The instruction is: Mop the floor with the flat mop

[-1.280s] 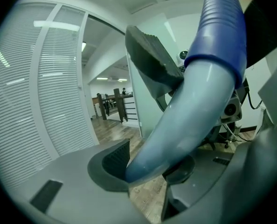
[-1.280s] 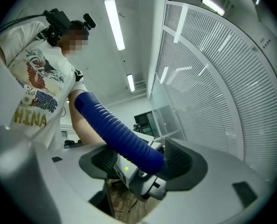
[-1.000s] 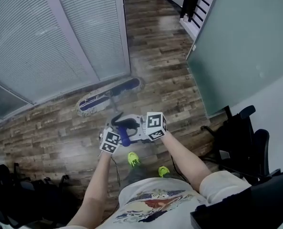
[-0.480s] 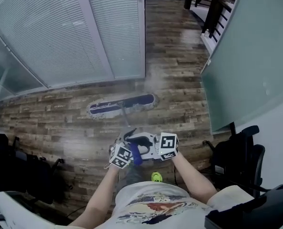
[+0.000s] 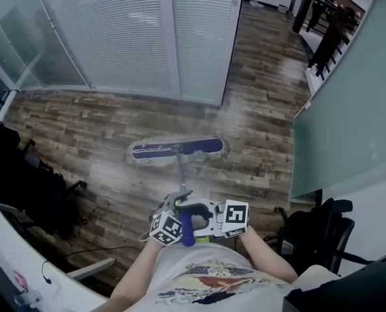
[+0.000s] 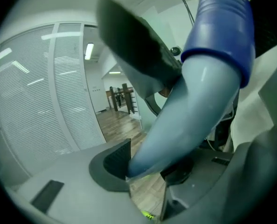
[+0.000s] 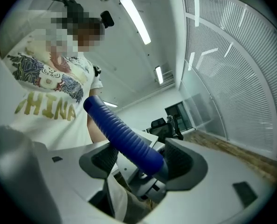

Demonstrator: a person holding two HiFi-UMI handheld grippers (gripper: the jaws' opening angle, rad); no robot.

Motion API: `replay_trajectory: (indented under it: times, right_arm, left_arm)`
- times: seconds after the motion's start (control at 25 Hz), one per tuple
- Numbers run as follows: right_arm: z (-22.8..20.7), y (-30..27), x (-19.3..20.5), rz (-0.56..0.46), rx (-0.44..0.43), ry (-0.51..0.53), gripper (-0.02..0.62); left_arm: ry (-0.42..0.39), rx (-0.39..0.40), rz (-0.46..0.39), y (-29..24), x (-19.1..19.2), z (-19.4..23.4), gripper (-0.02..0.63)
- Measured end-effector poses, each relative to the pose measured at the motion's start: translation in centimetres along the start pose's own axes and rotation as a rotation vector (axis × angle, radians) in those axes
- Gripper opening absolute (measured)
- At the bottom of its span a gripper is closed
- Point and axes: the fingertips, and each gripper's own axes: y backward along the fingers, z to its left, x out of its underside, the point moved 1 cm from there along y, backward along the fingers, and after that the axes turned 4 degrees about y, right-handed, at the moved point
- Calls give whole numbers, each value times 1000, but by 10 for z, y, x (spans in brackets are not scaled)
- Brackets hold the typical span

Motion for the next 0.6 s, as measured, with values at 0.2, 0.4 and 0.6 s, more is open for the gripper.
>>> replay_trajectory:
  times: [0.2, 0.4, 0.6]
  right_arm:
    - [1, 3, -7, 7, -30, 13, 285]
    - [-7, 5, -7, -18, -24, 21, 285]
    - [-25, 7, -3, -9, -19, 24, 285]
  left_arm:
    - [94, -64, -49, 2, -7, 4, 126]
    - [79, -58, -49, -4, -8, 10, 126]
    - [57, -56, -42, -15, -4, 24, 126]
